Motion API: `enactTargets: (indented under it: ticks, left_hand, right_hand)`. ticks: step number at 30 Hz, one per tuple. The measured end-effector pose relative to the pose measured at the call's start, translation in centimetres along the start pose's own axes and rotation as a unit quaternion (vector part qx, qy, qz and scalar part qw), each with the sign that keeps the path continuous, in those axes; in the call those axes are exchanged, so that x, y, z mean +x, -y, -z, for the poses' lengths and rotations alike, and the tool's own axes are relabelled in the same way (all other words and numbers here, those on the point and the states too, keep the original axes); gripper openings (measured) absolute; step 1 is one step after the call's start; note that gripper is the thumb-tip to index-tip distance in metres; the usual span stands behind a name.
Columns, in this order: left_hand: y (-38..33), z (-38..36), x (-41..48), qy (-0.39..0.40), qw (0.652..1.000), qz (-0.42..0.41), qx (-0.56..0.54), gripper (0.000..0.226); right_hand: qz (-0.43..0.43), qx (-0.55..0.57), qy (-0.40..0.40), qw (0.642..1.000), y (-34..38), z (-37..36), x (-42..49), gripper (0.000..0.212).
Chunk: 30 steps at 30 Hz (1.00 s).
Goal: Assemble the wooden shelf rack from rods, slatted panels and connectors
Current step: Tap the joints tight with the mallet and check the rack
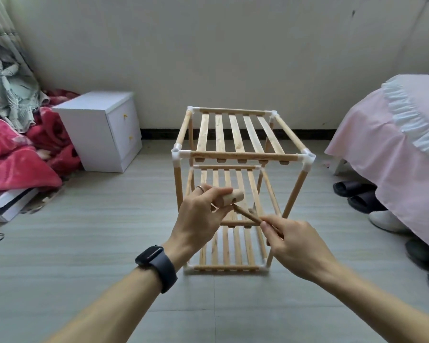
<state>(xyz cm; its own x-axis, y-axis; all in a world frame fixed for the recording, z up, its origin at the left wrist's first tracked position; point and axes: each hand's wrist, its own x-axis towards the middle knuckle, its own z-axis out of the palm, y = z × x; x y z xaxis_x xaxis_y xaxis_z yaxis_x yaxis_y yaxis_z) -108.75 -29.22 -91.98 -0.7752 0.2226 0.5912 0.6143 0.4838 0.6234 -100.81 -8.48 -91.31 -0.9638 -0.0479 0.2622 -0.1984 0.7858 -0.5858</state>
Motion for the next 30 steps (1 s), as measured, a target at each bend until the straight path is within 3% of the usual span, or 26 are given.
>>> enactTargets:
  ticks: [3, 7, 14, 21, 26, 30]
  left_hand:
    - [-0.8, 0.0, 0.0, -0.017, 1.0, -0.025, 0.002, 0.043]
    - [-1.1, 0.2, 0.0, -0.049, 0.998, 0.032, -0.034, 0.043]
    - [-1.5, 0.1, -0.3, -0.017, 1.0, 0.017, -0.017, 0.041]
    - [-2.2, -0.4, -0.1, -0.046, 0.998, 0.013, 0.033, 0.038]
    - [-2.6, -0.7, 0.1, -0.059, 0.998, 0.003, 0.019, 0.03]
    - [-2.5, -1.0, 0.3, -0.04, 0.999, -0.033, 0.006, 0.033]
  right_hand:
    - [0.02, 0.002, -0.018, 1.0, 0.3, 0.0, -0.6, 0.026]
    - [0.007, 0.026, -0.036, 0.999, 0.3, 0.2, -0.6, 0.023]
    - [0.014, 0.041, -0.04, 0.998, 0.2, 0.2, -0.2, 0.024]
    - [0.039, -0.055, -0.046, 0.997, 0.6, 0.3, -0.4, 0.029]
    - [-0.023, 0.106, 0.006, 0.994, 0.4, 0.2, -0.1, 0.021]
    - [-0.049, 0.142, 0.013, 0.989, 0.3, 0.9, -0.1, 0.023]
